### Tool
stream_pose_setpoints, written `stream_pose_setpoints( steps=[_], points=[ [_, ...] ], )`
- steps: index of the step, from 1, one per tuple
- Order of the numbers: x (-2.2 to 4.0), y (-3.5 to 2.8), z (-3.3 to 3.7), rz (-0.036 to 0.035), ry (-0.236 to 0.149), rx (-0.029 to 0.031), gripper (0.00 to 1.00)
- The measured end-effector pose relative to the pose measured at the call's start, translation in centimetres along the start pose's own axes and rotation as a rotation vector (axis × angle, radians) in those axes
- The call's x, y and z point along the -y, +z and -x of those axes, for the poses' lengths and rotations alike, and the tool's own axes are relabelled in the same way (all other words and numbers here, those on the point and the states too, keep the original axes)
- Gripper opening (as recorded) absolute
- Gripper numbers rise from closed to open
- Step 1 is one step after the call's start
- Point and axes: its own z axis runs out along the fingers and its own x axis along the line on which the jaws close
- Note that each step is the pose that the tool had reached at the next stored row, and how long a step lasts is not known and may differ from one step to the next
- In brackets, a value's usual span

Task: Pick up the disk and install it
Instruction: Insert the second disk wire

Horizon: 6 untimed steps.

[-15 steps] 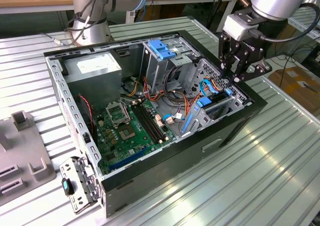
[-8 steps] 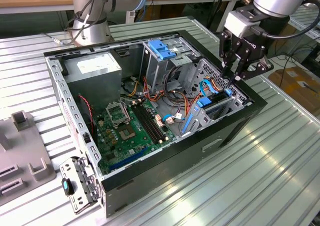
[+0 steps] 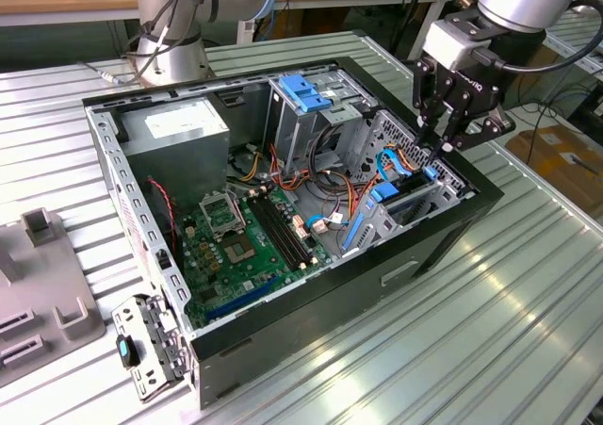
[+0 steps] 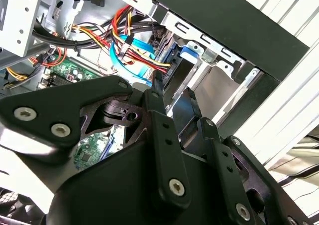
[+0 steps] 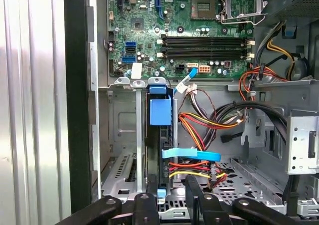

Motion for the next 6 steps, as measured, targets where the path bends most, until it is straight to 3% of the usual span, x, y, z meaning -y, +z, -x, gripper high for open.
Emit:
stream_pose_setpoints(
  steps=[6],
  points=[
    [0.0, 0.0, 0.0, 0.0046, 0.0, 0.0, 0.36]
  ],
)
